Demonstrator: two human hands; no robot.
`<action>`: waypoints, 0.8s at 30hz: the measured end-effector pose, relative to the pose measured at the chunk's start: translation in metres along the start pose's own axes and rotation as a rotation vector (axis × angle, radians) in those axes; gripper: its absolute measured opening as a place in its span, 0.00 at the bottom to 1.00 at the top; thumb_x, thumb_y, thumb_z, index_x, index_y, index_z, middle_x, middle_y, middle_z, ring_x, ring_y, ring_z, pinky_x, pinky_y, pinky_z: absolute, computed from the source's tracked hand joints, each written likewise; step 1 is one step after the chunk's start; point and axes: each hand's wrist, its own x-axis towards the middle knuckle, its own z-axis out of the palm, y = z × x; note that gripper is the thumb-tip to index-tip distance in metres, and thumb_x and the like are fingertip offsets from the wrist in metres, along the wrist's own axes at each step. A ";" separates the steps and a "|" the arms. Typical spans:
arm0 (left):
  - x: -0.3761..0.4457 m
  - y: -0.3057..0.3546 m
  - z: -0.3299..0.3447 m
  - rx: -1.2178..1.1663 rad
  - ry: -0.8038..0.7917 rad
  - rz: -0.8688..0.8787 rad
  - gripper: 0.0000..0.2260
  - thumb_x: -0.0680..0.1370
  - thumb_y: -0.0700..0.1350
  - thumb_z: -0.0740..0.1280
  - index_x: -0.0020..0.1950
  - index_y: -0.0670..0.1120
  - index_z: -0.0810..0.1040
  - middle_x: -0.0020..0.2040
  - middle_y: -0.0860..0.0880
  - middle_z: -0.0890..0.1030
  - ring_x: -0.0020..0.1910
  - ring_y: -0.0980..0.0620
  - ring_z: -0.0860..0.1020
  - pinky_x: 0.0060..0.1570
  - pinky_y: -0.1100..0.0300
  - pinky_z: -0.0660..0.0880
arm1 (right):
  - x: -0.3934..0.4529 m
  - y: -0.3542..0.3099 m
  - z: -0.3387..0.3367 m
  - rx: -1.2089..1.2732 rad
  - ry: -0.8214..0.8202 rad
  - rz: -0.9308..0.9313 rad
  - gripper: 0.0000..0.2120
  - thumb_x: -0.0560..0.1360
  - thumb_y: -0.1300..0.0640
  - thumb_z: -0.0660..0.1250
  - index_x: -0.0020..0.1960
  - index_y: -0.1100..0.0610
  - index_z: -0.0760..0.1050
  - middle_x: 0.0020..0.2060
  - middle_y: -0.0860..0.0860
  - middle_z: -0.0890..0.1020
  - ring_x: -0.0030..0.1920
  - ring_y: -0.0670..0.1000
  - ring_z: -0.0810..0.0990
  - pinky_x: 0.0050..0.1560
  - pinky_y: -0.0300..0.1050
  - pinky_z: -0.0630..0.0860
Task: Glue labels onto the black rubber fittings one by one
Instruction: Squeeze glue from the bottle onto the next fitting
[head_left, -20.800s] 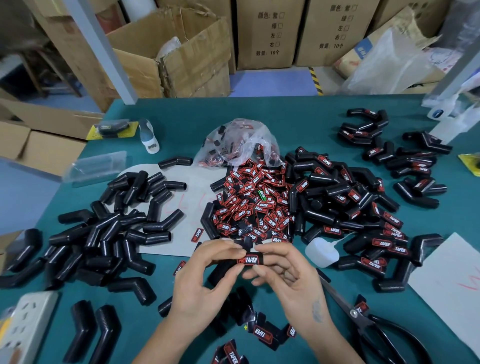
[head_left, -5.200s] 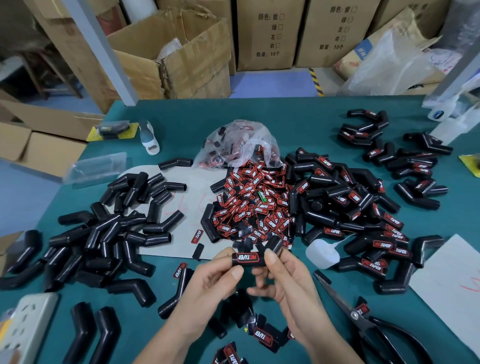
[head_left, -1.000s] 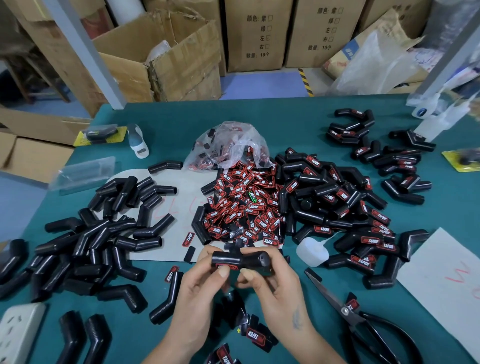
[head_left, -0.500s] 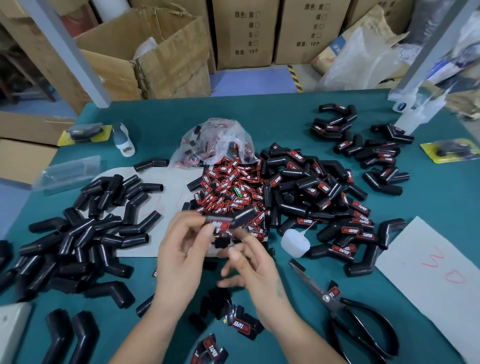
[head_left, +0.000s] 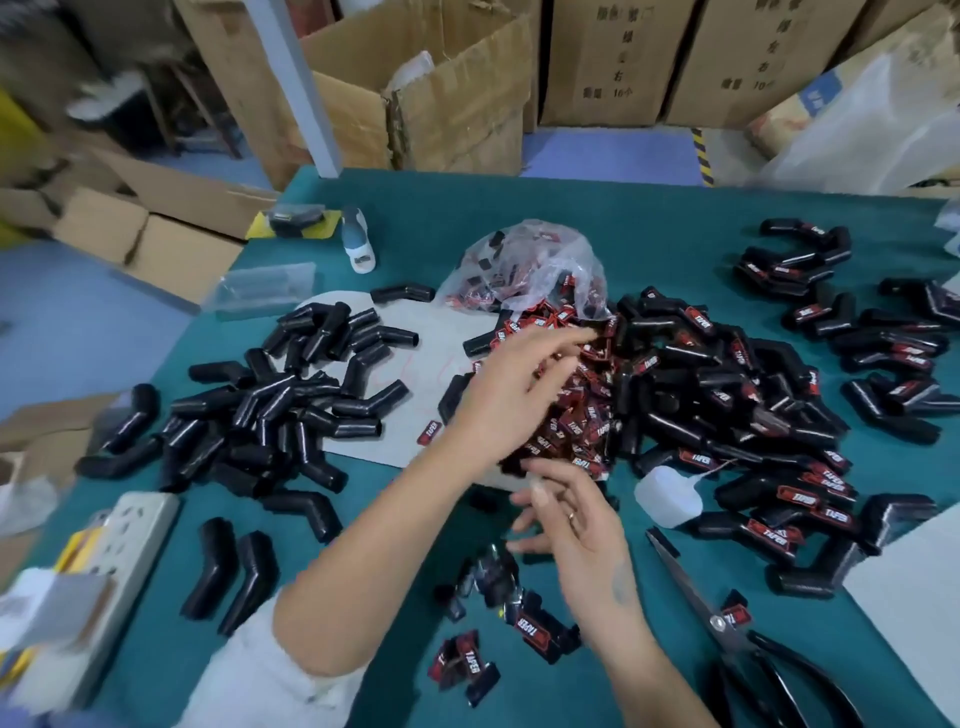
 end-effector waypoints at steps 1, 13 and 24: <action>-0.010 -0.015 -0.016 0.160 0.054 -0.003 0.13 0.84 0.42 0.67 0.68 0.50 0.83 0.59 0.50 0.81 0.59 0.51 0.78 0.57 0.56 0.75 | -0.003 -0.001 0.000 -0.041 0.006 -0.031 0.09 0.83 0.53 0.65 0.58 0.43 0.82 0.47 0.50 0.85 0.43 0.48 0.84 0.43 0.45 0.84; -0.080 -0.106 -0.086 1.029 0.181 -0.077 0.12 0.74 0.37 0.79 0.55 0.37 0.82 0.53 0.37 0.83 0.56 0.34 0.80 0.61 0.38 0.74 | -0.040 -0.027 -0.075 -0.565 0.636 -0.436 0.20 0.80 0.52 0.72 0.69 0.43 0.70 0.64 0.31 0.70 0.59 0.59 0.78 0.55 0.50 0.79; -0.109 -0.037 0.000 -0.999 -0.087 -0.268 0.18 0.82 0.44 0.68 0.72 0.51 0.78 0.51 0.46 0.80 0.48 0.48 0.79 0.54 0.54 0.78 | 0.005 -0.044 -0.084 -0.745 0.277 -0.141 0.14 0.79 0.53 0.73 0.57 0.36 0.76 0.53 0.36 0.84 0.53 0.43 0.81 0.52 0.44 0.76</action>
